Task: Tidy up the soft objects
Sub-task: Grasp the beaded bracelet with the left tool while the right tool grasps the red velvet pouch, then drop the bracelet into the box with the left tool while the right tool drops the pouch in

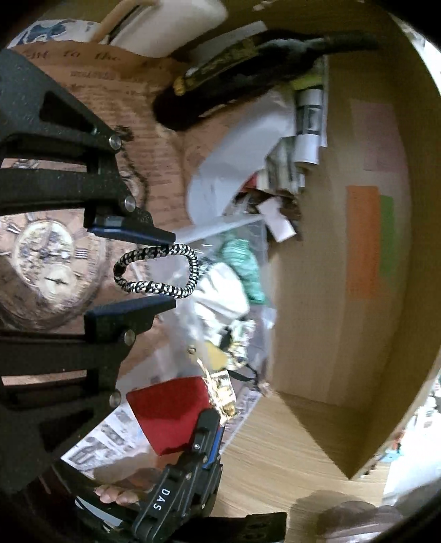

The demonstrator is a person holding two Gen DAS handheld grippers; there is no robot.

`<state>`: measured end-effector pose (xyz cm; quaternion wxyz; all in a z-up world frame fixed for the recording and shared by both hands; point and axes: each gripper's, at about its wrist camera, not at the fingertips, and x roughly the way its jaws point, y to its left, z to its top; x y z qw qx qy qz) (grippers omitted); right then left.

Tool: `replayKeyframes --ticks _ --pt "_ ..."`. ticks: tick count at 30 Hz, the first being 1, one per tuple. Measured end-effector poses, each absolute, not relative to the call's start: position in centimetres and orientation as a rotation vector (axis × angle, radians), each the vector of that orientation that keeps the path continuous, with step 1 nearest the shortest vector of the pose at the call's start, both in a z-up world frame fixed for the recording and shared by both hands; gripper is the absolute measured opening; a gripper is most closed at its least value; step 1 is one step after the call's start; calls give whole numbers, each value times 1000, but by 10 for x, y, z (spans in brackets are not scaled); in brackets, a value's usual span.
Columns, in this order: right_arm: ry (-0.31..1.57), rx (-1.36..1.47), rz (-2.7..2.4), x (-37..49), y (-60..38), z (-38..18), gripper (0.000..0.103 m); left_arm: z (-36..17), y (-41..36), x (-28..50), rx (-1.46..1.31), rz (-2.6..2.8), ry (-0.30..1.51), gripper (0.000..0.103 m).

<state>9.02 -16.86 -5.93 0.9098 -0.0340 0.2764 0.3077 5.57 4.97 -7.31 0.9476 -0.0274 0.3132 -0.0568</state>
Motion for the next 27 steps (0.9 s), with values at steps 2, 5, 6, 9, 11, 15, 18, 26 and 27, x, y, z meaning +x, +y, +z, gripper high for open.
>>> replayKeyframes --ticks 2,5,6,9,11,15,18,26,27 --pt "546 -62 619 95 -173 -53 12 -64 47 62 -61 -121 617 30" --pt "509 -50 590 103 -179 -43 12 -56 44 75 -56 -116 593 30" --pt "495 -45 580 107 -180 -39 12 -55 43 79 -56 -116 591 30" --pt "469 -44 558 118 -182 -33 12 -55 42 96 -49 -105 593 30" --pt "465 -45 546 126 -181 -32 12 -59 41 109 -41 -89 607 30" --pt "487 -51 528 149 -171 -39 12 -69 42 131 -48 -79 646 30" --pt "520 -62 523 165 -161 -49 12 -77 43 146 -53 -75 676 30" --pt "634 -129 529 192 -134 -83 12 -94 46 166 -71 -92 743 34" --pt "648 -134 530 193 -133 -86 13 -95 46 165 -74 -94 748 40"
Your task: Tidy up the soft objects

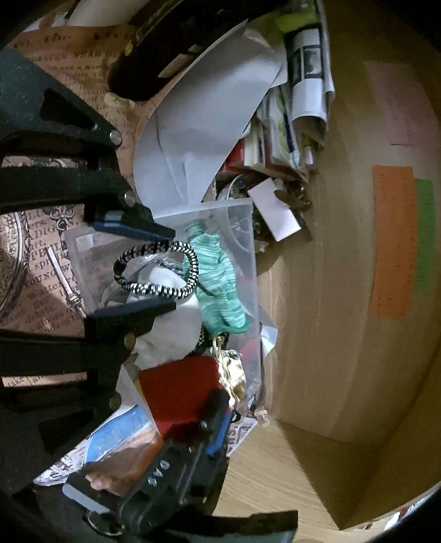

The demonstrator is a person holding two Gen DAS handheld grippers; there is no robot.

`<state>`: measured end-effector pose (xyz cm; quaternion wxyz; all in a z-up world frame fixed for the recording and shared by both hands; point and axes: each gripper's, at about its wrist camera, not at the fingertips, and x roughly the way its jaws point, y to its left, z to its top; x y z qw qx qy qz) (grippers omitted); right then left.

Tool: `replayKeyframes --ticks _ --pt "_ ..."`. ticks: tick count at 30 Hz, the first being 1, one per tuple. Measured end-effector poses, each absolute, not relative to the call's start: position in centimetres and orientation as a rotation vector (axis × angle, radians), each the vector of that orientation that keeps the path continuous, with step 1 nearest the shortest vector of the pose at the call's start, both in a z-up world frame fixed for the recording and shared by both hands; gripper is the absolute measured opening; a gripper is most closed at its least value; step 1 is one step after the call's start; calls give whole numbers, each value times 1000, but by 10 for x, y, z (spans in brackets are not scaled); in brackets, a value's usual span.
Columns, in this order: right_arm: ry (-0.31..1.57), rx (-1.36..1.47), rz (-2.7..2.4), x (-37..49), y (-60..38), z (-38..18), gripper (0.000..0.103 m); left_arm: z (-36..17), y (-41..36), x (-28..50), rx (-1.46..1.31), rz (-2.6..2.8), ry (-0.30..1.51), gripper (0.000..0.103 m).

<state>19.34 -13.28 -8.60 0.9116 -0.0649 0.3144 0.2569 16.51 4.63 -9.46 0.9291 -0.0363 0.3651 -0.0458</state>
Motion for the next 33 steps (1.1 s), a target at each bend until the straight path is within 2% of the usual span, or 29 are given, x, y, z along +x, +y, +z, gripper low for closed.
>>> replayKeyframes --ticks 1,3,5,7,9,13,19,22,26,29,33 --pt "658 -137 529 195 -132 -89 16 -95 47 165 -80 -98 751 45" --pt "669 -144 514 196 -133 -92 16 -95 47 164 -87 -107 747 47" --pt "683 -149 508 197 -134 -93 23 -94 47 162 -84 -108 743 48" --pt "687 -151 501 198 -134 -94 43 -91 48 159 -87 -116 737 53" --pt "671 -152 489 195 -135 -91 51 -88 48 156 -89 -121 727 55" --pt "634 -153 491 185 -137 -79 52 -78 46 145 -79 -119 687 62" --pt "549 -122 512 160 -149 -50 52 -55 46 128 -78 -109 606 62" --pt "494 -95 526 144 -157 -33 58 -38 44 111 -83 -96 531 62" --pt "425 -60 550 125 -163 -14 59 -21 39 91 -76 -70 450 62" --pt "389 -35 571 112 -170 -4 64 -11 35 76 -76 -60 401 68" --pt "342 -9 581 93 -178 7 75 -1 29 61 -65 -46 348 79"
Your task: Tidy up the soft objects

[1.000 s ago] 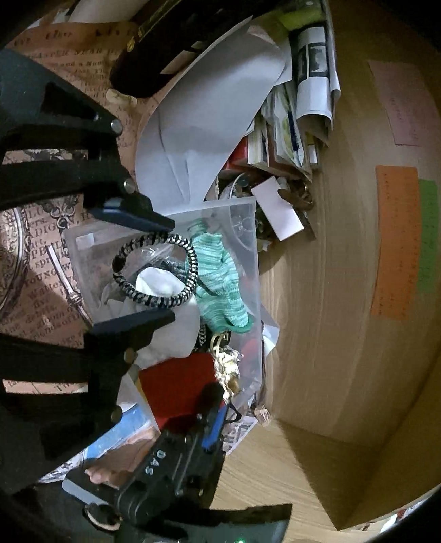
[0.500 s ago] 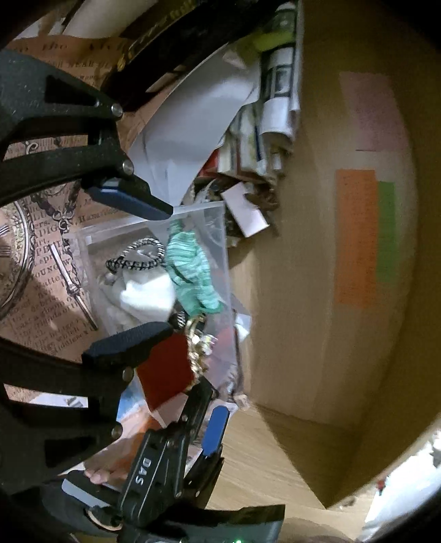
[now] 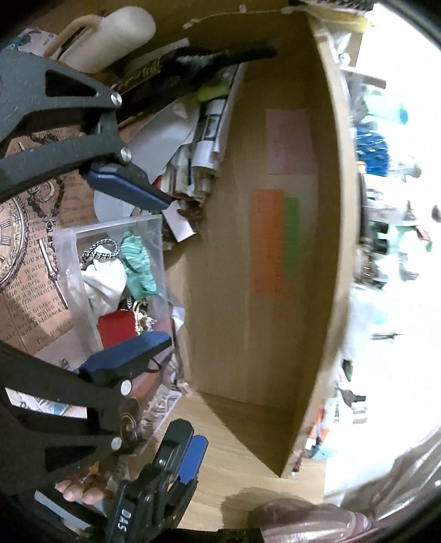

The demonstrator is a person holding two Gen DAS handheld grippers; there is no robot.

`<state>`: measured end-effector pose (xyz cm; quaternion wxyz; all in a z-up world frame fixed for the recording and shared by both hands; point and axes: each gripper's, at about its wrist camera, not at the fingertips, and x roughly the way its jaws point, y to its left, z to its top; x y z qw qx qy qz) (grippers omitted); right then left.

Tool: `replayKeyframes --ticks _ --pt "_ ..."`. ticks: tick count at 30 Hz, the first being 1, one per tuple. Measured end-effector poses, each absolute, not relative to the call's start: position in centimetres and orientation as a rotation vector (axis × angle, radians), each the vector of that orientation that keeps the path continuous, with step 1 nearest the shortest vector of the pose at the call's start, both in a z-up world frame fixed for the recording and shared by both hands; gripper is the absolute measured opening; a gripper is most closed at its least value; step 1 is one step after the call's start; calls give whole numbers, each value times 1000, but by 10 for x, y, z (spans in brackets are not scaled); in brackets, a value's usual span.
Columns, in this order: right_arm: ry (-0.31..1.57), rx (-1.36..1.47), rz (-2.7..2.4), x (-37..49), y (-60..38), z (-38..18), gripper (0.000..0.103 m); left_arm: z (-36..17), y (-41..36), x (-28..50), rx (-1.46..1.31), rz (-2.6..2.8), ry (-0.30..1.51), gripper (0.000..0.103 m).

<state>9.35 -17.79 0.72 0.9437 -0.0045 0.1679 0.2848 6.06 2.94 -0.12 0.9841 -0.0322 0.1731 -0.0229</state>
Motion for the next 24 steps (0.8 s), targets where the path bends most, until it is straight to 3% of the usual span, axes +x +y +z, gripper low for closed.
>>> replayKeyframes --ticks 7,12,24 --pt "301 18 586 74 -185 14 87 7 21 38 -47 -37 290 99" --pt "280 39 573 64 -189 14 101 8 18 29 -45 -40 278 102" --pt "259 31 553 55 -190 15 103 7 18 26 -50 -41 280 103"
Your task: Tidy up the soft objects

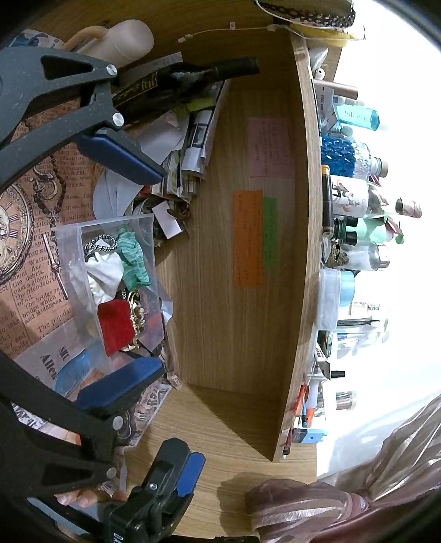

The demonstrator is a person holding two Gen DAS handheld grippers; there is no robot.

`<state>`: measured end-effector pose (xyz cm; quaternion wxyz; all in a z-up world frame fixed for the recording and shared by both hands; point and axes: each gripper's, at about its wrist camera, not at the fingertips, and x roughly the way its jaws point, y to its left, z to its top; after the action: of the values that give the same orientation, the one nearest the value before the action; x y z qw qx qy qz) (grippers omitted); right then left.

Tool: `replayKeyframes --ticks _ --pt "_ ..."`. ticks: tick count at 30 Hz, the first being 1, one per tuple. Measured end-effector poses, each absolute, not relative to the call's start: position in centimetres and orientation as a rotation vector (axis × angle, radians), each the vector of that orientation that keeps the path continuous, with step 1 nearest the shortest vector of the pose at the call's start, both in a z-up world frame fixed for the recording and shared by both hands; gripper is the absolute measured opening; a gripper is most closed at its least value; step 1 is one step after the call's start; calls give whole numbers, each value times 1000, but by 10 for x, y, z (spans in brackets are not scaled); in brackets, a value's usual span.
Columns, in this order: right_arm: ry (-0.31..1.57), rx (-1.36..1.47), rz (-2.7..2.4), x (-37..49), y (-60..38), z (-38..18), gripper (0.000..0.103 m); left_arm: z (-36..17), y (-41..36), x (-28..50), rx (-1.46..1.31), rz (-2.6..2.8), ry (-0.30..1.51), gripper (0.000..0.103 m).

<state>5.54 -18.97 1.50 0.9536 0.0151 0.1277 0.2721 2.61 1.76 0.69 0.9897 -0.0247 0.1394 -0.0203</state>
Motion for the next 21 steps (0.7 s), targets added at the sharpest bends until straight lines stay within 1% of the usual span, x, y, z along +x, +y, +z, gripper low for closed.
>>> replayKeyframes --ticks 21 --pt "254 33 550 53 -190 15 103 7 17 27 -49 -37 280 103"
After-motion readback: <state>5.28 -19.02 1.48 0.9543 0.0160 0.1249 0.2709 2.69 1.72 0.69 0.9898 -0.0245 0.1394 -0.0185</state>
